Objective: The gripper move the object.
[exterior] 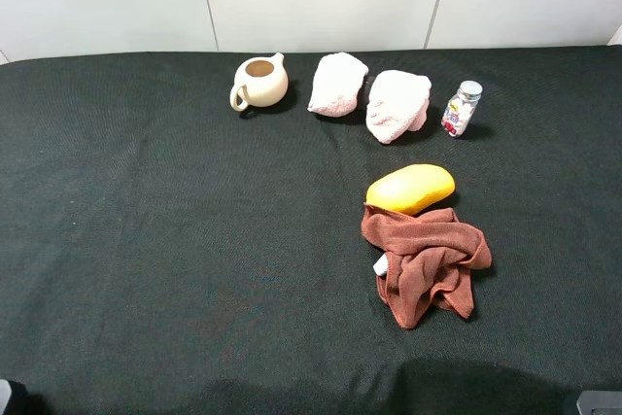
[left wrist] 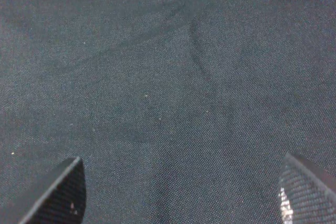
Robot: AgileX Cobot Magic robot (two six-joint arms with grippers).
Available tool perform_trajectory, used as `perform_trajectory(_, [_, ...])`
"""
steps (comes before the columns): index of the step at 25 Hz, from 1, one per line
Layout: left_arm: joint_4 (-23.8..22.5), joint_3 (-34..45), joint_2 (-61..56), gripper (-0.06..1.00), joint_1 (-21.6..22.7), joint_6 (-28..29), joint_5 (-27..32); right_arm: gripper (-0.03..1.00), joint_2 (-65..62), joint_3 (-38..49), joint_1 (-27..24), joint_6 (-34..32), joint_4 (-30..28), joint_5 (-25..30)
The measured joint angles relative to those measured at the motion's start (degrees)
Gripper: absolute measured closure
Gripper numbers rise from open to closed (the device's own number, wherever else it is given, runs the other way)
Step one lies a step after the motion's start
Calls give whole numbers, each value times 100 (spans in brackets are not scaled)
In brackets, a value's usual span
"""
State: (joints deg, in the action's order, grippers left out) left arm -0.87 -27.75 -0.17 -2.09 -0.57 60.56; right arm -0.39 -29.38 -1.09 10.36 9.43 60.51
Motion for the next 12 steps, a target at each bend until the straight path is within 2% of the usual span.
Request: perform_trajectory(12, [0,0,0,21,0,0,0,27,0,0,0,30,11,0])
